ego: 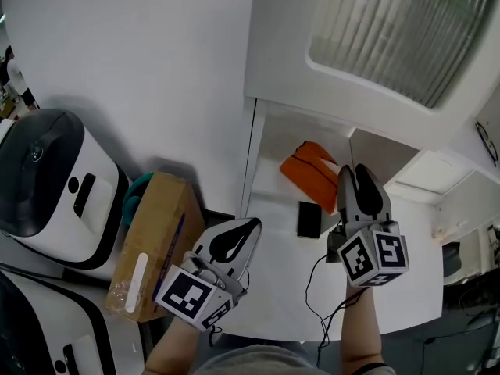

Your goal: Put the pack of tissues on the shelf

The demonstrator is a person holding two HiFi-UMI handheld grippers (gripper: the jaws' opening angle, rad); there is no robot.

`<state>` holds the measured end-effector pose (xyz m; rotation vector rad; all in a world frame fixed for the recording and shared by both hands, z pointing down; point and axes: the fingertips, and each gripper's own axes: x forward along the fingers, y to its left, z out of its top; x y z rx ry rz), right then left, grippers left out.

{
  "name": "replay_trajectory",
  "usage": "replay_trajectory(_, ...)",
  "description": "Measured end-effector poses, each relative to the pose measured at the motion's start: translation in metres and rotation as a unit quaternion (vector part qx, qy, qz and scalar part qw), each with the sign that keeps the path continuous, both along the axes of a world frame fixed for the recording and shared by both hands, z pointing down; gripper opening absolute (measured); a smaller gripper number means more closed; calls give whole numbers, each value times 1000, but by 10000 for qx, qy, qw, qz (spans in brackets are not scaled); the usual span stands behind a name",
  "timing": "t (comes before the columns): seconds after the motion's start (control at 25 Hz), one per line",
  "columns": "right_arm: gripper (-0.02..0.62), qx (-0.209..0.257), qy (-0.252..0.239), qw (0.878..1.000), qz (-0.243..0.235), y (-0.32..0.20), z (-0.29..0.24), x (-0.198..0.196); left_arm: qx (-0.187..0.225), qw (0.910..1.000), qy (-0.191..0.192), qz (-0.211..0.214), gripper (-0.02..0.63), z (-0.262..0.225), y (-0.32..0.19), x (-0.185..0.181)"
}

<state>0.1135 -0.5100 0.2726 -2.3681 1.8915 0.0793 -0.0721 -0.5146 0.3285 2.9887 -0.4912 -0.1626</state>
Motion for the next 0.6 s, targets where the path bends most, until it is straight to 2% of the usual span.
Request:
replay_trajectory(0.16,132,-42,-119,9997,-194,8,6,-5,-4,10000,10,35,40,-1,6,6)
replay_trajectory(0.36,126,-147,-77,9989,-439,22,6,-18,37,9998,27,196,40,-4,20,23)
replay_trajectory(0.6,87,-177,-8,9971,-735,40,4,-31,75,9995,45,307,40,-9,37,40)
